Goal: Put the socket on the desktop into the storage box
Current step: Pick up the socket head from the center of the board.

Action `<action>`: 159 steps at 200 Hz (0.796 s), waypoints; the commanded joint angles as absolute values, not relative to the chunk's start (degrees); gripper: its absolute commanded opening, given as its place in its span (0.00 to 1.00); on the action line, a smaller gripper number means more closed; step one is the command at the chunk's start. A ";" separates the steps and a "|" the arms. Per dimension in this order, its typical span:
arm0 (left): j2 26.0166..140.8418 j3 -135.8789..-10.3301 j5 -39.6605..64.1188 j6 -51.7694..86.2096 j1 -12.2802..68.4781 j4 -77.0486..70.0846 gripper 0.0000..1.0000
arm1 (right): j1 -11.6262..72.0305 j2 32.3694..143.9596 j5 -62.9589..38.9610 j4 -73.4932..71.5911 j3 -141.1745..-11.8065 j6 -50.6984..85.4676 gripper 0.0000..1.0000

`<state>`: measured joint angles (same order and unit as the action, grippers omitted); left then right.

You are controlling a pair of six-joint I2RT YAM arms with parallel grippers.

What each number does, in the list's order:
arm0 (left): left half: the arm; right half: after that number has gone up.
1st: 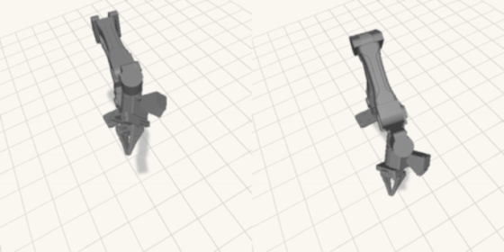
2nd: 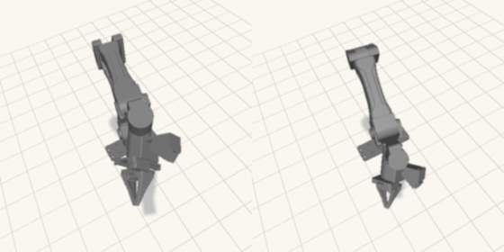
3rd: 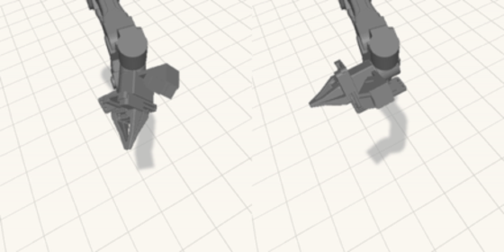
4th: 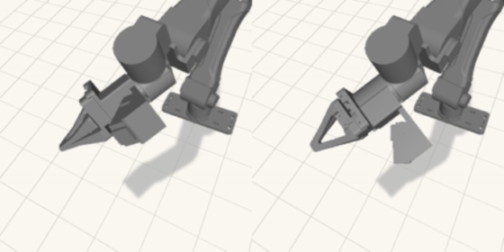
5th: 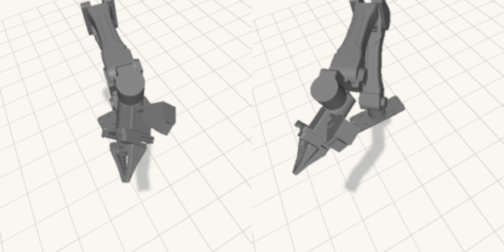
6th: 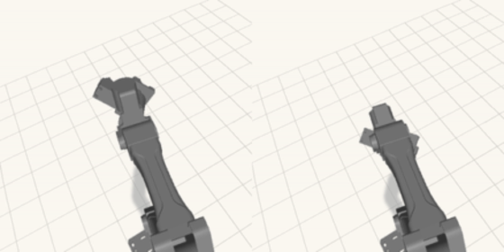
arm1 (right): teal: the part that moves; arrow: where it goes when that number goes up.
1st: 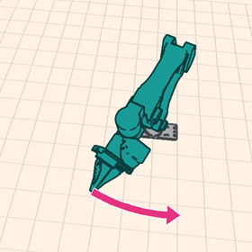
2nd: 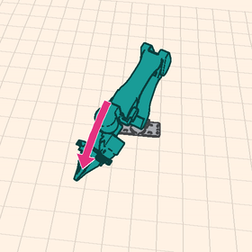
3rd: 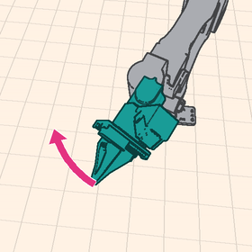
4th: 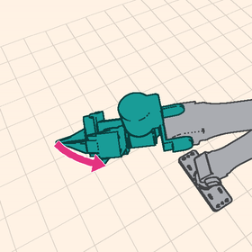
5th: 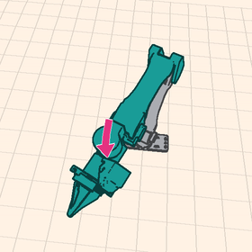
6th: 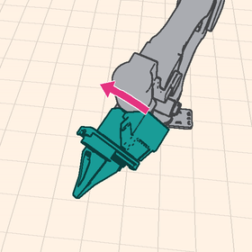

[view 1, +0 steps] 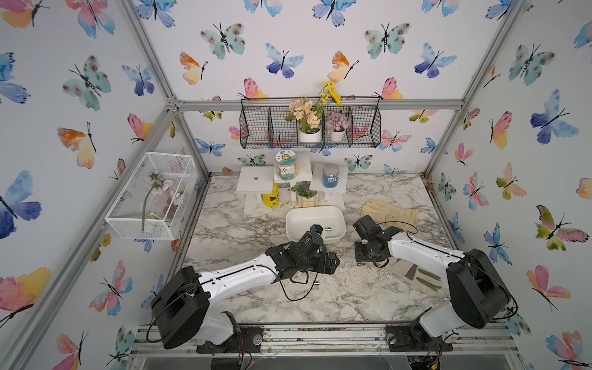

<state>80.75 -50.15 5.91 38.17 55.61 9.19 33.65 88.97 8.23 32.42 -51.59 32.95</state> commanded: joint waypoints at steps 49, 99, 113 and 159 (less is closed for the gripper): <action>81.03 -49.37 4.97 38.67 55.89 8.62 0.88 | 31.90 92.76 8.00 29.79 -50.93 31.84 0.43; 80.85 -48.90 4.83 39.13 55.92 8.36 0.88 | 31.38 94.13 7.83 29.20 -50.98 31.32 0.38; 80.73 -48.78 4.75 39.24 55.90 8.23 0.88 | 31.27 94.17 7.78 28.80 -50.89 31.32 0.37; 80.86 -48.52 4.66 39.62 55.96 8.17 0.88 | 31.05 95.01 6.86 28.18 -50.65 31.23 0.33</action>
<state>80.75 -49.34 5.87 39.16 55.64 8.62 31.42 93.86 7.75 28.67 -51.22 31.83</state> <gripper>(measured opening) 0.876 0.341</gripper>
